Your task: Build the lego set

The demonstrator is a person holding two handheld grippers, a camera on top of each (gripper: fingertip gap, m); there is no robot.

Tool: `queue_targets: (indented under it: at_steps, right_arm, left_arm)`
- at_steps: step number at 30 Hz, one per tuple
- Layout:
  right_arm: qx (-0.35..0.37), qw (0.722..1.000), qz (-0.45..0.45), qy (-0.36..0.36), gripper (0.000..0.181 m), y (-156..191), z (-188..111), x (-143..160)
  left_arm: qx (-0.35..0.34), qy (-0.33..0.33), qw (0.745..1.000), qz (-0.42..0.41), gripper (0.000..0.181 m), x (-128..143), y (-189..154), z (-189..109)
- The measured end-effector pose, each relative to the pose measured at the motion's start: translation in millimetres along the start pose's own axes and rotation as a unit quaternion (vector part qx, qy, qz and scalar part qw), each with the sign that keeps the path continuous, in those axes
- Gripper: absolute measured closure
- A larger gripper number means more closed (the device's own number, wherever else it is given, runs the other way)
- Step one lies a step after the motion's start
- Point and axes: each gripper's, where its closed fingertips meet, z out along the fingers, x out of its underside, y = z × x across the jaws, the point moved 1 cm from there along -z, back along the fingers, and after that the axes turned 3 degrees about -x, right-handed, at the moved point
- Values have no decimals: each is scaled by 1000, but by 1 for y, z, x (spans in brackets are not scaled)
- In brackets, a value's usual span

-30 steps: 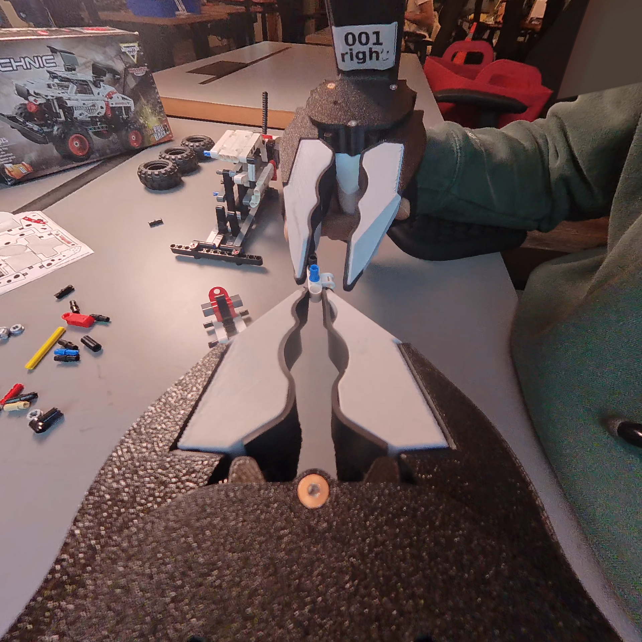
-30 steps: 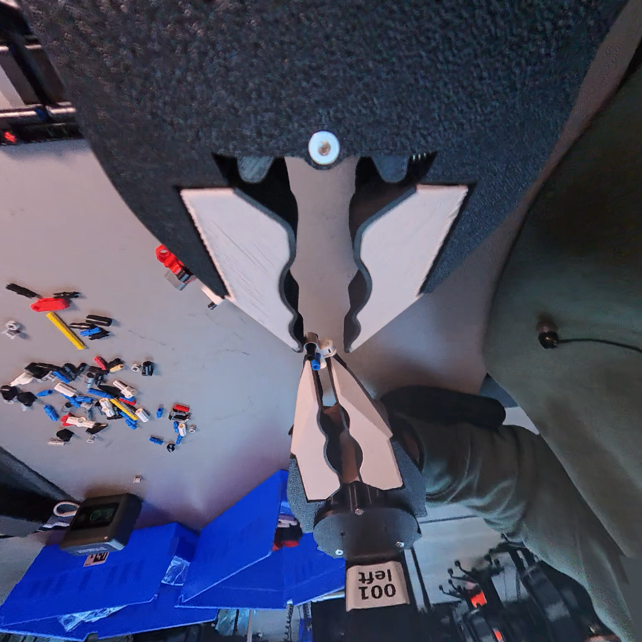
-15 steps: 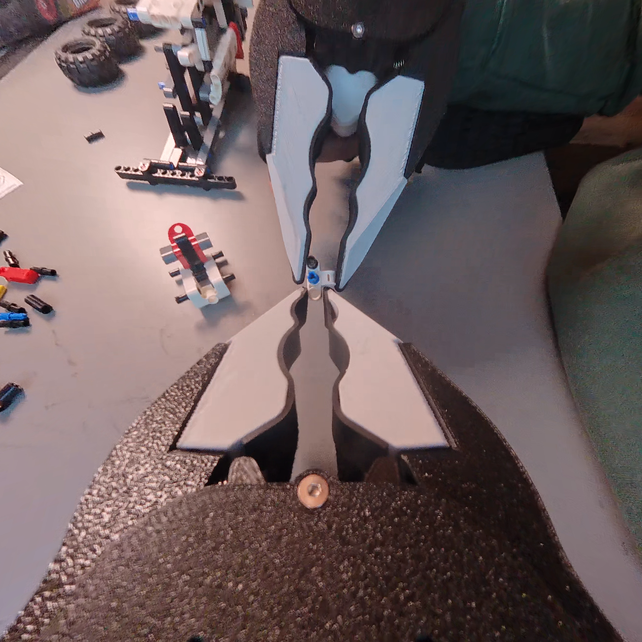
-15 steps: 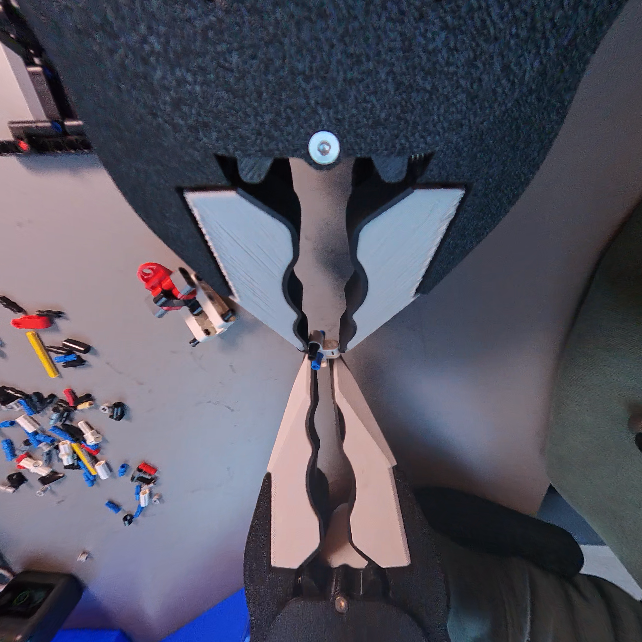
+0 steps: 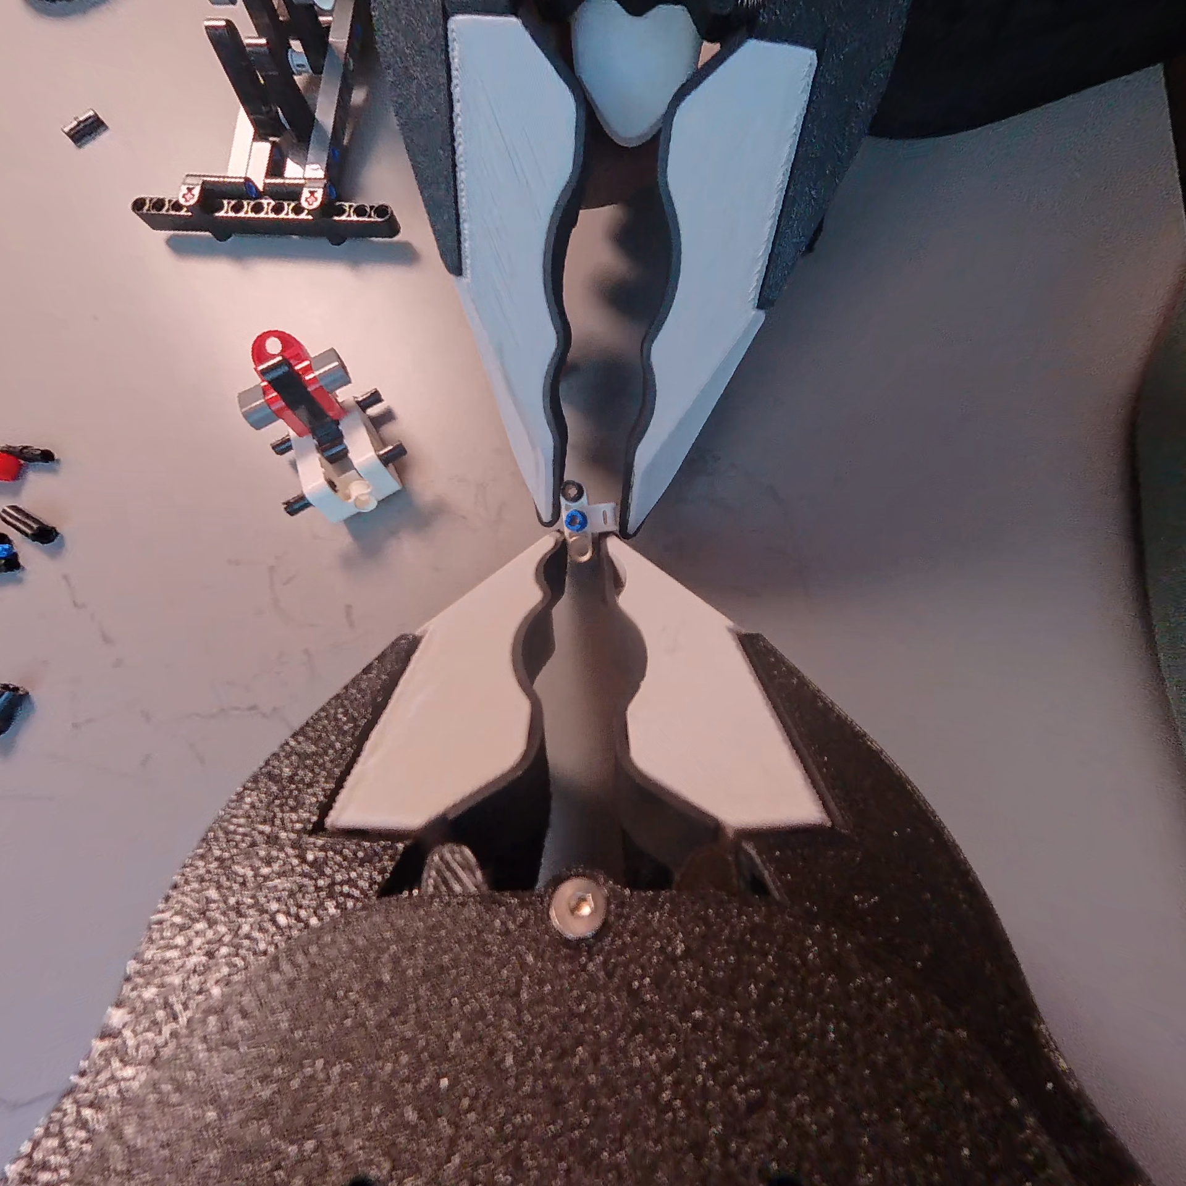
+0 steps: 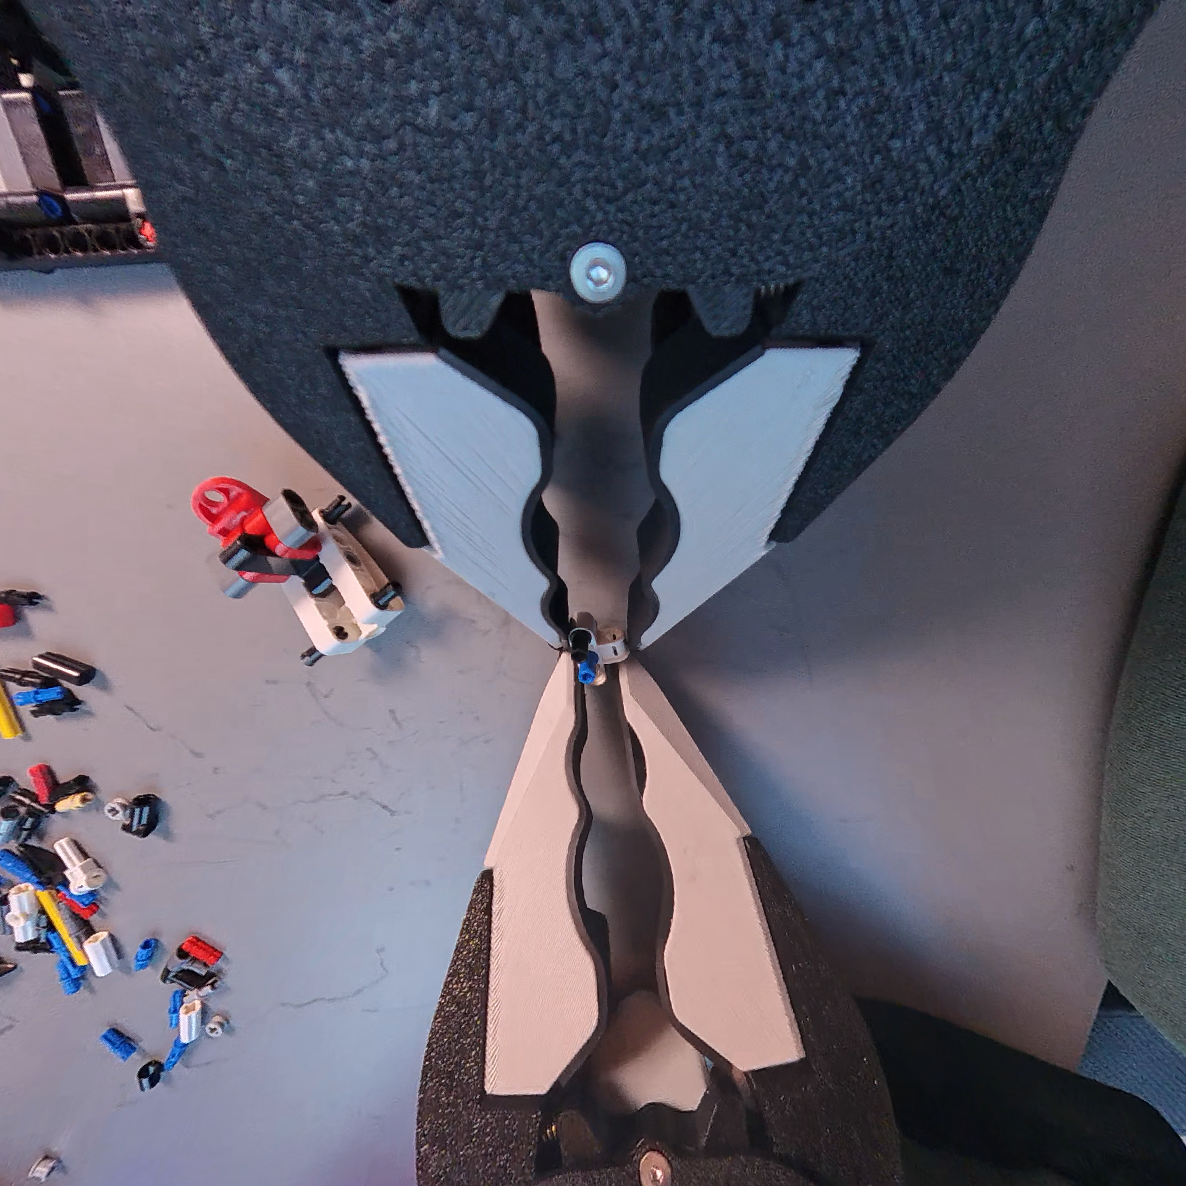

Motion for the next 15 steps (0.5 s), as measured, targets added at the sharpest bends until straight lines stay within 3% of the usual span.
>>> queue_targets:
  at_steps: [15]
  right_arm:
    - [9,1000,-1,7,162,-3,0,2]
  left_arm:
    - [-2,8,1000,-7,170,2,2,1]
